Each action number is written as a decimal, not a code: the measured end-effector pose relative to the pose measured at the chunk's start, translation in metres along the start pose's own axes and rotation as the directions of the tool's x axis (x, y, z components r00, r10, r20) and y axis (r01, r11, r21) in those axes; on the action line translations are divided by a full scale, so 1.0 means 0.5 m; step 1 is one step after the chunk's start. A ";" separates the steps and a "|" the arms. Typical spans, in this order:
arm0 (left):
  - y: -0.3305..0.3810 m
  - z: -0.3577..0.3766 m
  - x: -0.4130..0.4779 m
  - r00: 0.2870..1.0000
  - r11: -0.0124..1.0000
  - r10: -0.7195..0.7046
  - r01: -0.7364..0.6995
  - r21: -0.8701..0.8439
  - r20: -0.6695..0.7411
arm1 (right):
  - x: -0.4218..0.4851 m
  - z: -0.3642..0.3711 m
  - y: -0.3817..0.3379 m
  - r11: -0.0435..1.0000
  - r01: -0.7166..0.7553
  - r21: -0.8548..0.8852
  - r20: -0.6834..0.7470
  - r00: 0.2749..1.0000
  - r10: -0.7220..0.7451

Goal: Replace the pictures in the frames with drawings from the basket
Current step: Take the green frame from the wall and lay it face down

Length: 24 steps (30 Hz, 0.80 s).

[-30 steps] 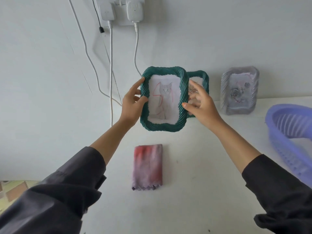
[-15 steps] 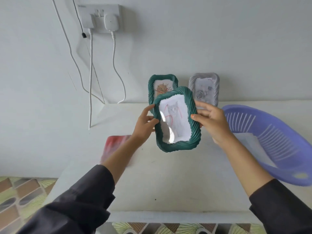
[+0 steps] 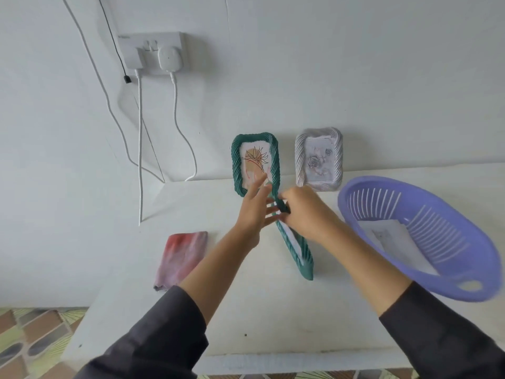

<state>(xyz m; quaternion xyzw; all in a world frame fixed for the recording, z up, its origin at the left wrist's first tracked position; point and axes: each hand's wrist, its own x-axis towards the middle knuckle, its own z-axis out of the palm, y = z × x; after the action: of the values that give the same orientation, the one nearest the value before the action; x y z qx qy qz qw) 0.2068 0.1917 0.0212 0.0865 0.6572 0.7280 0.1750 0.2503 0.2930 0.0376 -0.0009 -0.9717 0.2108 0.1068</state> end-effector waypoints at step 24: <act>-0.181 -0.069 0.027 0.992 0.601 -0.015 0.108 0.792 -0.124 | -0.084 0.171 0.164 0.992 -0.113 0.060 0.130 0.986 0.104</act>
<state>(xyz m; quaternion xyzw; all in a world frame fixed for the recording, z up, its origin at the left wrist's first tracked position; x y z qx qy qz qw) 0.1946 0.1715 -0.0735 0.0945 0.9234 0.3558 0.1087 0.2698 0.3309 -0.0810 -0.0368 -0.9674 0.2483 0.0331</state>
